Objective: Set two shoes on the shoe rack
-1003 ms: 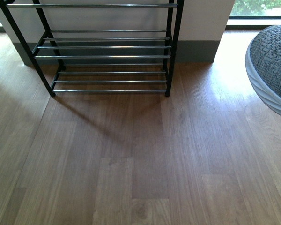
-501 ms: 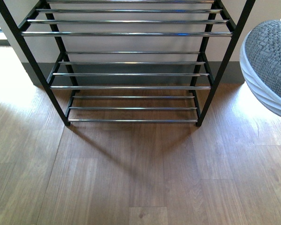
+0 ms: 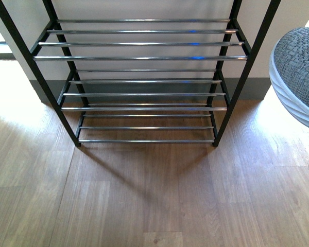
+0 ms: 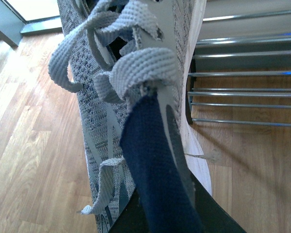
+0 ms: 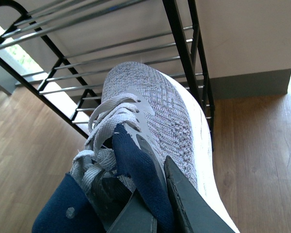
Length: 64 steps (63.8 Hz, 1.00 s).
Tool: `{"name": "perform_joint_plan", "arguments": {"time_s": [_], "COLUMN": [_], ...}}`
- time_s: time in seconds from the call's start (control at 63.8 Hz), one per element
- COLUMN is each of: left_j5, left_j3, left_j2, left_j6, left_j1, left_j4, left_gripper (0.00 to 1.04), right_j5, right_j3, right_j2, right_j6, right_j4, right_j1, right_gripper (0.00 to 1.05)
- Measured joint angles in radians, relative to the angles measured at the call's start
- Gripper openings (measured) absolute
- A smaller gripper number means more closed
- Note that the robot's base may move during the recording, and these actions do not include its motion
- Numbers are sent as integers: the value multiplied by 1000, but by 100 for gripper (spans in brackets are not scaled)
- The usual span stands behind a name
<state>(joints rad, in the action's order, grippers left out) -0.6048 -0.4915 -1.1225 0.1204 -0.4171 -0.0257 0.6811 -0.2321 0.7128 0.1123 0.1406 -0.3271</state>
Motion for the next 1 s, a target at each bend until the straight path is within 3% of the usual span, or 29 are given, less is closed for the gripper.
{"name": "perform_joint_plan", "arguments": {"time_s": [0.752,0.815,0.924,1.003], "left_j5": [-1,-3,-3,-1], "left_j3": [0,0,0,0], "left_j2": [0,0,0,0], "left_j6": [0,0,0,0], "left_j1": [0,0,0,0], "left_j4": [0,0,0,0], "left_gripper": [3,3,3,3], "right_j5": [0,50,-6,-145], "right_j3": [-1,2,-36,-90], "right_j2": [0,13,71,137], "right_j6": [0,-6,20,84], "right_j4": [0,61,114,98], "right_j1": [0,3,99,216], "right_gripper": [1,1,1,1]}}
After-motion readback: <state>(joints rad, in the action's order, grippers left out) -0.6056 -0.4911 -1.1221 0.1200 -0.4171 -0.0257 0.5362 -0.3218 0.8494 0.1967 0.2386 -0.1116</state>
